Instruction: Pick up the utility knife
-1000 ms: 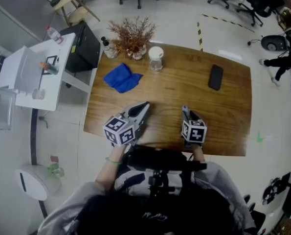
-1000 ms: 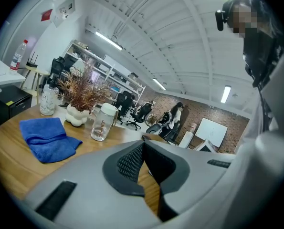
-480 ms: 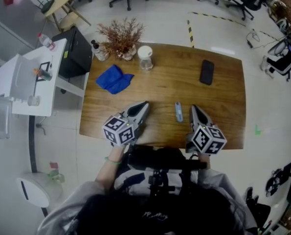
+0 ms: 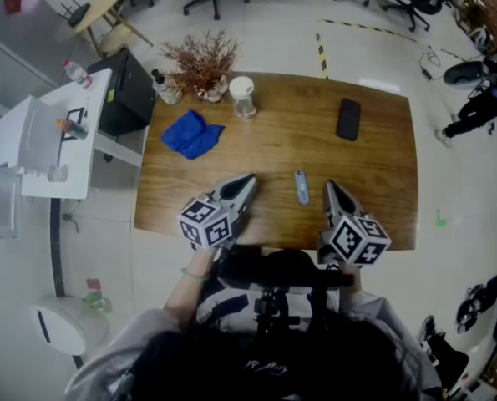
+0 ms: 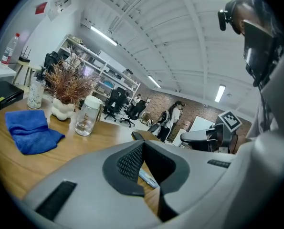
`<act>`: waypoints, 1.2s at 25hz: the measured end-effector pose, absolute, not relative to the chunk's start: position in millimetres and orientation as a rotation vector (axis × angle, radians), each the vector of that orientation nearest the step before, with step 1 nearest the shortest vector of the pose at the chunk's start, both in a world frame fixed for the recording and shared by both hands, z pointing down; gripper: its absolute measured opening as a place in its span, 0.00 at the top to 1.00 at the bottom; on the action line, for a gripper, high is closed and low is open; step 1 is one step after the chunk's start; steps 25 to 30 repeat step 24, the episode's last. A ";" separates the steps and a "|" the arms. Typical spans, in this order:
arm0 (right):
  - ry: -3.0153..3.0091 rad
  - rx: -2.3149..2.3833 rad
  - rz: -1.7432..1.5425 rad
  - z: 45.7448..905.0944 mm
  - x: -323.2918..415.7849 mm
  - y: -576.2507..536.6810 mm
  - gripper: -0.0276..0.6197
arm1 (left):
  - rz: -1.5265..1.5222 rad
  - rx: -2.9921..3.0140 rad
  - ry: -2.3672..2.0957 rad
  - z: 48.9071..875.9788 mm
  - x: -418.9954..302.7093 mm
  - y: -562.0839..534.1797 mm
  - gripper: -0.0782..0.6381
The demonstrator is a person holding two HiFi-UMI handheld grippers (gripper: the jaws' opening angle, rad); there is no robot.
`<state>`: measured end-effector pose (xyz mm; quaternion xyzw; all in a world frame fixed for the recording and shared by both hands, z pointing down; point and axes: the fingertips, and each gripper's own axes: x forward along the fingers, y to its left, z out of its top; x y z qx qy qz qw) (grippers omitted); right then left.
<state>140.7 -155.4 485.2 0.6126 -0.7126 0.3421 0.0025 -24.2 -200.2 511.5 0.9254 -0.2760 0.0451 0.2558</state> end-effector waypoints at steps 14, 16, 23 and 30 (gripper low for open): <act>-2.225 1.887 1.056 490.3 135.3 -153.7 0.94 | 0.128 2.491 -0.772 515.5 -30.6 -200.8 0.88; -2.216 1.888 1.055 491.4 134.7 -153.3 0.94 | 0.131 2.490 -0.765 515.9 -30.2 -201.3 0.88; -2.200 1.885 1.053 496.3 131.0 -154.0 0.94 | 0.143 2.491 -0.746 519.4 -29.7 -204.0 0.88; -2.198 1.884 1.053 497.0 130.6 -154.1 0.94 | 0.144 2.492 -0.744 519.6 -29.6 -204.6 0.88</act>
